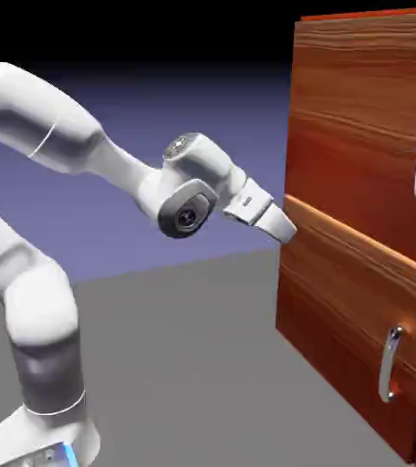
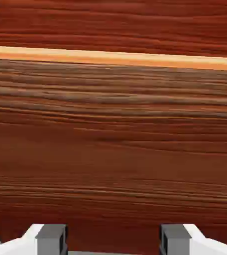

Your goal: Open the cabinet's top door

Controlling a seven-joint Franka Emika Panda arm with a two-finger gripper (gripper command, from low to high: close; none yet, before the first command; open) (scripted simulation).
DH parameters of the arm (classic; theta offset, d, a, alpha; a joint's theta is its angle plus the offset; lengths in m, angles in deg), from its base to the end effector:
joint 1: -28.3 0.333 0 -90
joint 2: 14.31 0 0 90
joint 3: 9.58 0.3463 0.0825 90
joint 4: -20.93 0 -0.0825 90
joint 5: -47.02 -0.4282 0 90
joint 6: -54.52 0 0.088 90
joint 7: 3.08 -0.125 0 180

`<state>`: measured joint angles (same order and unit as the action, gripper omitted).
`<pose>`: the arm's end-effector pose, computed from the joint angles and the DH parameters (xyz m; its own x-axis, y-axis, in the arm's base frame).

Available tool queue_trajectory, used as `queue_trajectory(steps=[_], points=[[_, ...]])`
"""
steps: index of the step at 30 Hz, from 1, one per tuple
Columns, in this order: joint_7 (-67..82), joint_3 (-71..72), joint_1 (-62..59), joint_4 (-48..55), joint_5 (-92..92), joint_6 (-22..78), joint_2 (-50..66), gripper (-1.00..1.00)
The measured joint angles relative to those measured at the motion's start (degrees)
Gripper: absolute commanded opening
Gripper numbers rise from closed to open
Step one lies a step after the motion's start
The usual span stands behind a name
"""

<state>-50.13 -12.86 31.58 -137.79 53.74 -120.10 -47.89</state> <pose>0.4268 0.0085 0.4733 0.4961 -0.6610 0.5630 -0.4200 -0.7502 -0.5107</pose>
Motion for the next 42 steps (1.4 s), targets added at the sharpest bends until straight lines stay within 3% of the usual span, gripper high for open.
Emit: queue_trajectory(steps=[42], points=[[-71.5, -51.0, 40.2, 35.5, 104.7, -9.5, -14.3, 0.00]])
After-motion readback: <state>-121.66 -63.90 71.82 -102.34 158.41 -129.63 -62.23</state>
